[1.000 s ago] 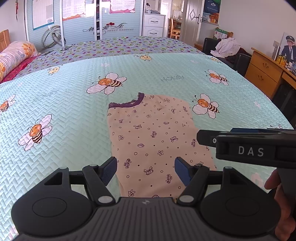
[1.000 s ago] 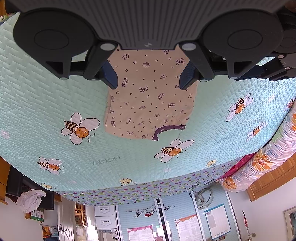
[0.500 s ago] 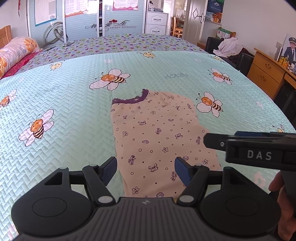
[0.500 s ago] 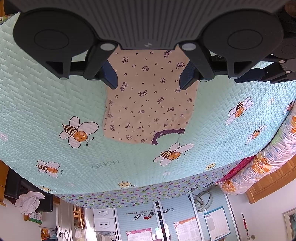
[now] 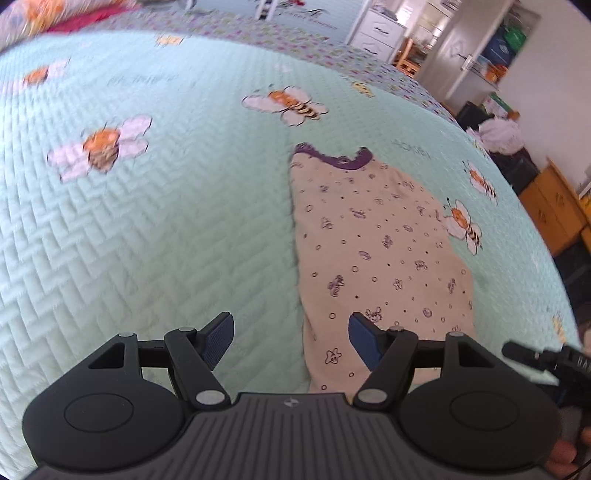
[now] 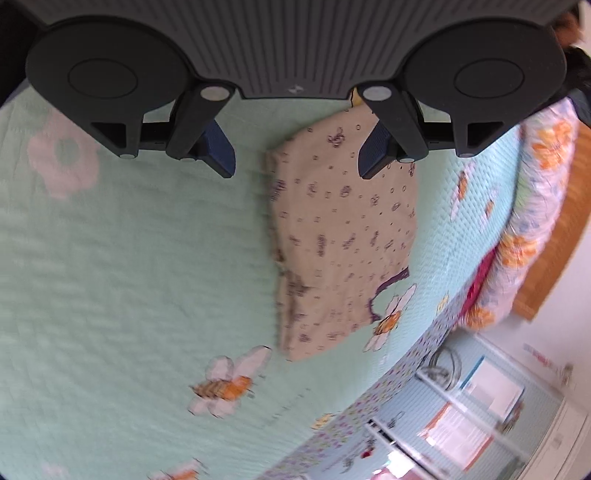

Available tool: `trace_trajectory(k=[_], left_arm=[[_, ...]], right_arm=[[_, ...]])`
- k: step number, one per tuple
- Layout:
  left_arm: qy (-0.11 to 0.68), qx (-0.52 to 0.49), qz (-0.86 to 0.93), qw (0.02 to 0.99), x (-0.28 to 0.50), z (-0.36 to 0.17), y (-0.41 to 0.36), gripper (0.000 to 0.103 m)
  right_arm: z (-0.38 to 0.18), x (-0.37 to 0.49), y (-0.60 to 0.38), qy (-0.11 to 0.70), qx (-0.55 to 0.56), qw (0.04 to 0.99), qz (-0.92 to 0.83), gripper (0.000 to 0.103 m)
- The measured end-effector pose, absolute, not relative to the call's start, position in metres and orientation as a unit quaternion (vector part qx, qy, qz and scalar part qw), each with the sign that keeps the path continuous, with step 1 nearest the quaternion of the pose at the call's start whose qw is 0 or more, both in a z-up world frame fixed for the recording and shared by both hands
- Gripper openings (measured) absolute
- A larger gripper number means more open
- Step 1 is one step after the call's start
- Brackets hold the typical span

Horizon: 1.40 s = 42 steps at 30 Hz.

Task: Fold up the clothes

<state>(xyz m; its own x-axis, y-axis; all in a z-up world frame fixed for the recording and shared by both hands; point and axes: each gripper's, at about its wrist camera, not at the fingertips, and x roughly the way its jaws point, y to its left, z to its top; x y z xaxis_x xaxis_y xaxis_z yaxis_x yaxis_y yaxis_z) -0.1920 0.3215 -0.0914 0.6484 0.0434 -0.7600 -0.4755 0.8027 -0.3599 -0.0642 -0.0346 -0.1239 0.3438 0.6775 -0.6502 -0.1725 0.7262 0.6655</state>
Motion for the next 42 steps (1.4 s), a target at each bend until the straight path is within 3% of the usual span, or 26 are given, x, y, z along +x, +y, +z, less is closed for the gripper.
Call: trace_trajectory(k=[7, 22, 24, 28, 34, 36, 37, 38, 39, 40, 42], left_arm=[[0.390, -0.338, 0.136, 0.845, -0.164, -0.105, 0.357, 0.071], [0.422, -0.394, 0.086, 0.812, -0.062, -0.141, 0.416, 0.073], [0.426, -0.395, 0.080, 0.810, -0.046, -0.142, 0.423, 0.075], [0.427, -0.404, 0.048, 0.808, -0.012, -0.147, 0.433, 0.103], [0.424, -0.390, 0.010, 0.817, 0.035, -0.147, 0.433, 0.103], [0.412, -0.416, -0.017, 0.811, 0.040, -0.152, 0.434, 0.087], [0.410, -0.436, -0.030, 0.801, 0.042, -0.157, 0.434, 0.057], [0.413, -0.451, -0.036, 0.791, 0.044, -0.162, 0.433, 0.043], [0.415, -0.459, -0.040, 0.785, 0.044, -0.168, 0.431, 0.021], [0.415, -0.457, -0.042, 0.786, 0.043, -0.173, 0.429, 0.013], [0.405, -0.470, -0.044, 0.783, 0.039, -0.181, 0.428, 0.012]], right_arm=[[-0.158, -0.063, -0.058, 0.526, 0.354, 0.724, 0.271, 0.074], [-0.169, -0.034, -0.026, 0.532, 0.375, 0.700, 0.294, 0.079], [-0.170, -0.028, -0.022, 0.533, 0.378, 0.697, 0.295, 0.079], [-0.171, -0.017, -0.012, 0.535, 0.382, 0.692, 0.298, 0.082], [-0.173, -0.001, 0.003, 0.541, 0.388, 0.682, 0.303, 0.083], [-0.174, 0.002, 0.007, 0.543, 0.389, 0.678, 0.308, 0.083], [-0.175, 0.003, 0.009, 0.543, 0.390, 0.676, 0.310, 0.083], [-0.175, 0.005, 0.011, 0.544, 0.390, 0.674, 0.313, 0.083], [-0.175, 0.006, 0.012, 0.544, 0.390, 0.673, 0.315, 0.083], [-0.175, 0.006, 0.012, 0.543, 0.390, 0.673, 0.317, 0.083], [-0.176, 0.005, 0.012, 0.542, 0.390, 0.672, 0.321, 0.083]])
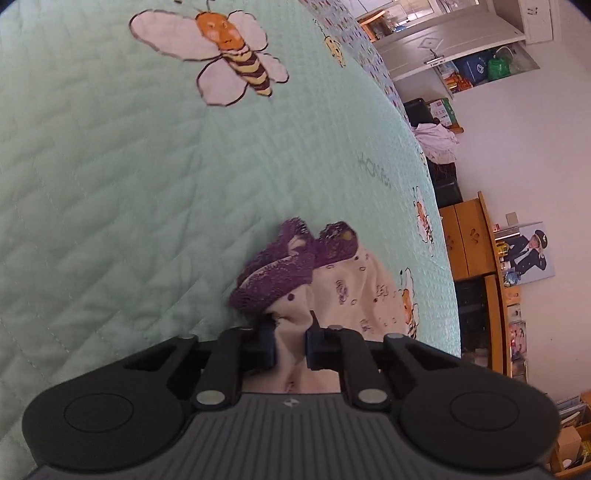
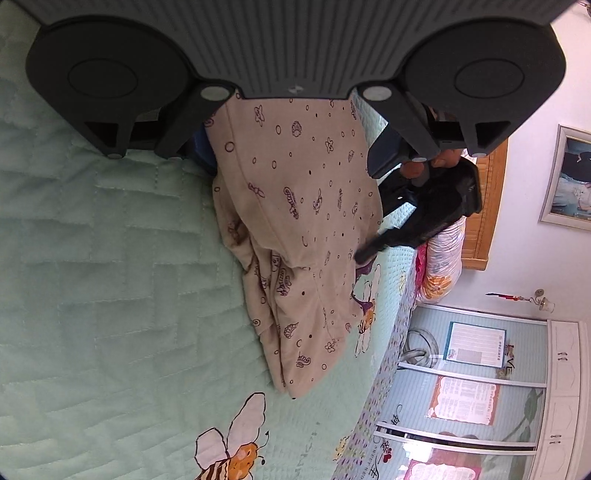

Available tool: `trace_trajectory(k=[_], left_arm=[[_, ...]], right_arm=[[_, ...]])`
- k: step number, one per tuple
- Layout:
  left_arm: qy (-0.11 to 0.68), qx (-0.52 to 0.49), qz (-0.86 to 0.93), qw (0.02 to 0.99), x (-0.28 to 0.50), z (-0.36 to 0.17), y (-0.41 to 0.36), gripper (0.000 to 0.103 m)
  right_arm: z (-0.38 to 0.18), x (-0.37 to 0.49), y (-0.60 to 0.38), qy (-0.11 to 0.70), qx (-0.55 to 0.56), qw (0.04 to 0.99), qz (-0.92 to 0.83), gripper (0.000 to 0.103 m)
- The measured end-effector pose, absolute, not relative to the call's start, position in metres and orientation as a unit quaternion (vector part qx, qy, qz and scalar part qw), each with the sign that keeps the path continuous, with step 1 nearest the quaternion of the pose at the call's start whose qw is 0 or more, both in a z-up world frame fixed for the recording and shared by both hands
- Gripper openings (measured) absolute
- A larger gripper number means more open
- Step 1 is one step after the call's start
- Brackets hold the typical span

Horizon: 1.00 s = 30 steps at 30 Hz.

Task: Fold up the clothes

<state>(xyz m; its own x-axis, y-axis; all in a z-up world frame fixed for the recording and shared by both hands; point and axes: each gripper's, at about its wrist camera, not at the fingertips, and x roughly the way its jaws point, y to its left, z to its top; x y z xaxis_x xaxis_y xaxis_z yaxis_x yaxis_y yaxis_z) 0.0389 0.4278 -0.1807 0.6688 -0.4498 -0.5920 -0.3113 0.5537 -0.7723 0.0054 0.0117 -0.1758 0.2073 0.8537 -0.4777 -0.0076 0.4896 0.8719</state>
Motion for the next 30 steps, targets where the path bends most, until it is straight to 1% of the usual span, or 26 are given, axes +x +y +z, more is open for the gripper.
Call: trace_trajectory(k=[3, 4, 5, 6, 7, 8, 12, 20, 26, 30], left_arm=[[0.378, -0.501, -0.046, 0.777, 0.029, -0.184, 0.432, 0.009], [0.370, -0.507, -0.047, 0.777, 0.025, -0.183, 0.433, 0.008], [0.366, -0.506, -0.048, 0.779, 0.023, -0.180, 0.433, 0.008], [0.364, -0.503, -0.047, 0.782, 0.021, -0.178, 0.432, 0.008], [0.363, -0.500, -0.047, 0.785, 0.020, -0.175, 0.431, 0.008], [0.362, -0.497, -0.046, 0.788, 0.019, -0.172, 0.429, 0.007], [0.362, -0.478, -0.042, 0.799, 0.022, -0.159, 0.422, 0.007], [0.354, -0.443, -0.058, 0.822, 0.028, -0.118, 0.403, 0.007], [0.351, -0.407, -0.085, 0.839, 0.048, -0.073, 0.364, 0.007], [0.349, -0.382, -0.118, 0.848, 0.074, -0.043, 0.317, 0.007]], right_arm=[[-0.176, 0.006, 0.011, 0.539, 0.392, 0.671, 0.326, 0.082], [-0.177, 0.007, 0.011, 0.539, 0.391, 0.671, 0.326, 0.078], [-0.177, 0.008, 0.012, 0.541, 0.387, 0.672, 0.326, 0.056], [-0.180, 0.010, 0.012, 0.548, 0.385, 0.669, 0.324, 0.042], [-0.185, 0.010, 0.012, 0.555, 0.387, 0.664, 0.319, 0.017], [-0.189, 0.010, 0.012, 0.561, 0.391, 0.659, 0.314, 0.011], [-0.194, 0.009, 0.009, 0.557, 0.394, 0.660, 0.315, 0.007], [-0.156, 0.011, 0.005, 0.519, 0.363, 0.694, 0.341, 0.007], [-0.126, 0.014, -0.023, 0.482, 0.377, 0.711, 0.348, 0.007], [-0.095, 0.016, -0.062, 0.439, 0.390, 0.733, 0.344, 0.007]])
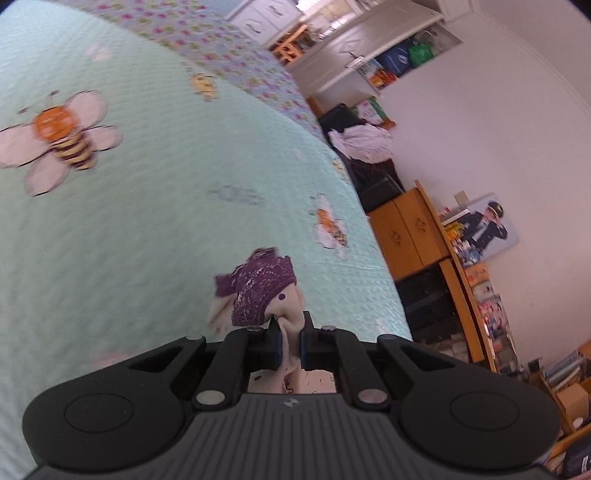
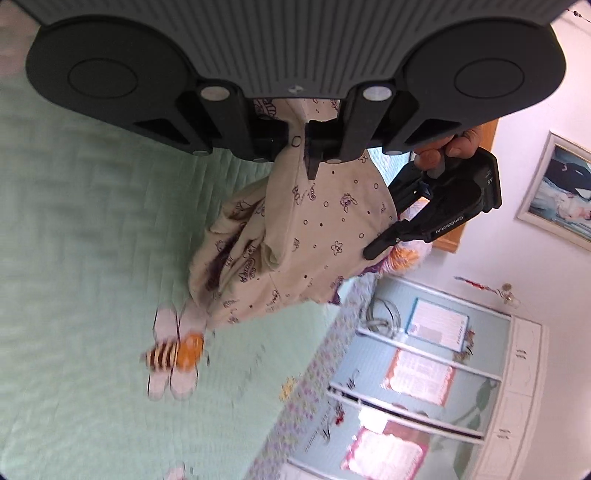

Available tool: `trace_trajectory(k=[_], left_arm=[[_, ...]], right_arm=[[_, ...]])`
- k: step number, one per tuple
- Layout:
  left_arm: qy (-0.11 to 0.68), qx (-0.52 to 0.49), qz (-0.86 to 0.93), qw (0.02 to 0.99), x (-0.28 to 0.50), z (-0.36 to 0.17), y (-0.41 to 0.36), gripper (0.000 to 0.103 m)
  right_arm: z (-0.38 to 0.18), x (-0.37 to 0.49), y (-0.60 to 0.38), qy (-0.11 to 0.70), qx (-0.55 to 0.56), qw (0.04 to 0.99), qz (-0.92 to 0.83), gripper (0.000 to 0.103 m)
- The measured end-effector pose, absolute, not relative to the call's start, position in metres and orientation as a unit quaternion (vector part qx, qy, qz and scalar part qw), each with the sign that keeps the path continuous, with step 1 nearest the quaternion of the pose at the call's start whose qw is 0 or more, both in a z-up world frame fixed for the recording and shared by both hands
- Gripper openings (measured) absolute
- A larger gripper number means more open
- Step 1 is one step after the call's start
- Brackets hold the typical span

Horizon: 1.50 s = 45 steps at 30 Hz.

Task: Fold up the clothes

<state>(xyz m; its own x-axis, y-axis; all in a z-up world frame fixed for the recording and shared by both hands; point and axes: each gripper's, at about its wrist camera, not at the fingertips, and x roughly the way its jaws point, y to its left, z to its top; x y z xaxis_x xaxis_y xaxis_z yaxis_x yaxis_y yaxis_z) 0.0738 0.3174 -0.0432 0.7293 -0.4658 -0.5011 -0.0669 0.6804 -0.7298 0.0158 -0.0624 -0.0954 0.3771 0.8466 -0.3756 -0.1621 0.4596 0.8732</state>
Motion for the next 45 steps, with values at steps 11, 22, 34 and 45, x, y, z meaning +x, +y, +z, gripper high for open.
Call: trace_trajectory(k=[11, 22, 34, 45], left_arm=[[0.340, -0.338, -0.231, 0.846, 0.180, 0.013, 0.137, 0.007], [0.479, -0.224, -0.166, 0.833, 0.287, -0.117, 0.003, 0.010], [0.432, -0.270, -0.136, 0.850, 0.245, -0.130, 0.062, 0.015], [0.428, -0.301, -0.138, 0.841, 0.139, -0.142, 0.096, 0.019]], right_arm=[[-0.018, 0.036, -0.222, 0.308, 0.405, 0.808, 0.298, 0.007], [-0.111, 0.096, -0.336, 0.367, 0.393, 0.828, 0.160, 0.012], [-0.174, 0.082, -0.366, 0.379, 0.431, 0.813, 0.096, 0.033], [-0.065, 0.085, -0.248, 0.272, 0.181, 0.935, 0.137, 0.051]])
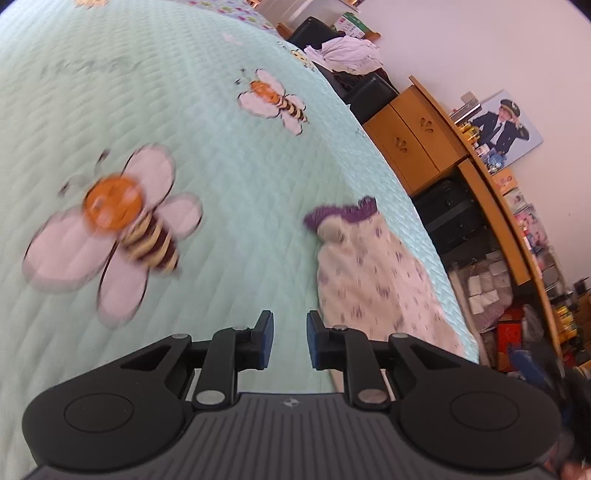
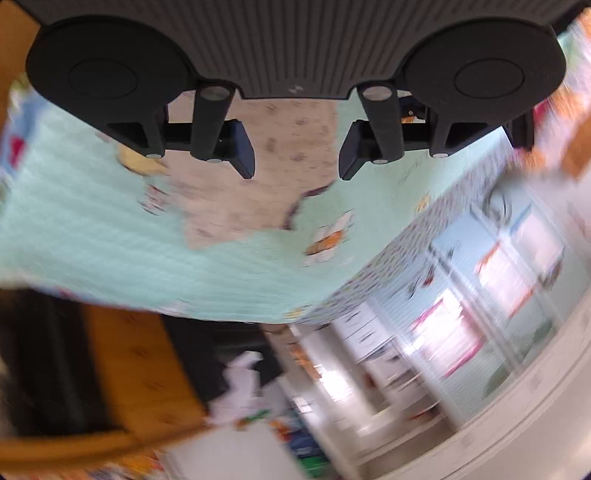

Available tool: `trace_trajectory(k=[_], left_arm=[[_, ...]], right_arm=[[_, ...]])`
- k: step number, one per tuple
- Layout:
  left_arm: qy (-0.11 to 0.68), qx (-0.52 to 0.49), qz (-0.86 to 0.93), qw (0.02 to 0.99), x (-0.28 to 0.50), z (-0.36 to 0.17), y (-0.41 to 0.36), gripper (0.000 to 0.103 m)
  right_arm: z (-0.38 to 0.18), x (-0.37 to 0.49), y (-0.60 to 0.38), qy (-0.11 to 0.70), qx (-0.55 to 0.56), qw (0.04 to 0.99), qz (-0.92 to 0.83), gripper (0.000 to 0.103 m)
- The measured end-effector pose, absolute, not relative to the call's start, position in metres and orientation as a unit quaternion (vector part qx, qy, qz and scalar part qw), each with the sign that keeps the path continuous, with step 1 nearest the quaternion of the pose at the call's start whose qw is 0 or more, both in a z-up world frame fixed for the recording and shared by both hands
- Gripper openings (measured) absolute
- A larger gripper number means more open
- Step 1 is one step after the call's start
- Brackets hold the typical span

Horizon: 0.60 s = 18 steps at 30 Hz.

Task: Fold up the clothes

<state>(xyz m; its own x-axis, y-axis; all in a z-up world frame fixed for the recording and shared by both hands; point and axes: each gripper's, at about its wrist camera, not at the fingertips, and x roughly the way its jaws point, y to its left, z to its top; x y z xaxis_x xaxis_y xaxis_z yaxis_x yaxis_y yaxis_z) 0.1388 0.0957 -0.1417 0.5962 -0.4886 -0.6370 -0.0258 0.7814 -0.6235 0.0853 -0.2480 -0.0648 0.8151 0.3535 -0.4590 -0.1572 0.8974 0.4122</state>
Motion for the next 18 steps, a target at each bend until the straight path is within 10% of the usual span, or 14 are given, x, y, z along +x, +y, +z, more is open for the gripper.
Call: trace_trajectory(k=[6, 18], left_arm=[[0.420, -0.316, -0.140, 0.839, 0.096, -0.143, 0.118, 0.019], [0.417, -0.288, -0.146, 0.850, 0.074, -0.147, 0.132, 0.023]], right_arm=[[-0.084, 0.157, -0.107, 0.273, -0.062, 0.952, 0.124, 0.050], [-0.173, 0.258, -0.006, 0.359, -0.288, 0.888, 0.007, 0.010]])
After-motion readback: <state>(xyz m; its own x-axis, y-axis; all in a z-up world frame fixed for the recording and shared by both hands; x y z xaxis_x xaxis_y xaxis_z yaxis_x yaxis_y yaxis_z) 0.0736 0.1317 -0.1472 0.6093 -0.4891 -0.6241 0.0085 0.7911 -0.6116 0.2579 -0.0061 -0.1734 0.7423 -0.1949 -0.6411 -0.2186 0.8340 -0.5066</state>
